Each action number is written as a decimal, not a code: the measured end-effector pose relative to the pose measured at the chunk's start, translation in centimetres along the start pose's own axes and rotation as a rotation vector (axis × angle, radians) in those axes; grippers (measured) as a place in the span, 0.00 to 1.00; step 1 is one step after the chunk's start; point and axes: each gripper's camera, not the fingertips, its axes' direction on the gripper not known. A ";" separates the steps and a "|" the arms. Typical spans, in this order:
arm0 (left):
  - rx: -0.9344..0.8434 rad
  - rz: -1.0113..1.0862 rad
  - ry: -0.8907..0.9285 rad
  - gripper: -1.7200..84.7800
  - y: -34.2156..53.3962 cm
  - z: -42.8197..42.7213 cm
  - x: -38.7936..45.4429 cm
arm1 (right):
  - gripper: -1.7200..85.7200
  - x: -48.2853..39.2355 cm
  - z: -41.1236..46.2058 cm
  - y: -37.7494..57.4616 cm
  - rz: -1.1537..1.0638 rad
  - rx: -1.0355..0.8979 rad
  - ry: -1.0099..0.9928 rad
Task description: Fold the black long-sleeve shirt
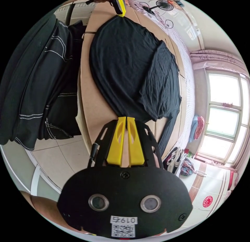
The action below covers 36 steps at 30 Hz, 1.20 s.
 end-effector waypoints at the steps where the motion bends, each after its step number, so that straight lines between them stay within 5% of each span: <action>1: 0.000 0.000 0.001 0.03 0.0 0.0 0.1 | 0.02 0.0 0.0 -0.2 -0.002 -0.006 -0.003; 27: -0.021 0.058 -0.022 0.03 -0.6 -0.4 2.1 | 0.01 -2.0 0.3 -1.9 -0.044 -0.101 0.006; 36: 0.196 0.173 0.112 0.03 -2.7 -3.9 4.5 | 0.02 -3.1 0.3 -2.1 -0.075 -0.128 0.062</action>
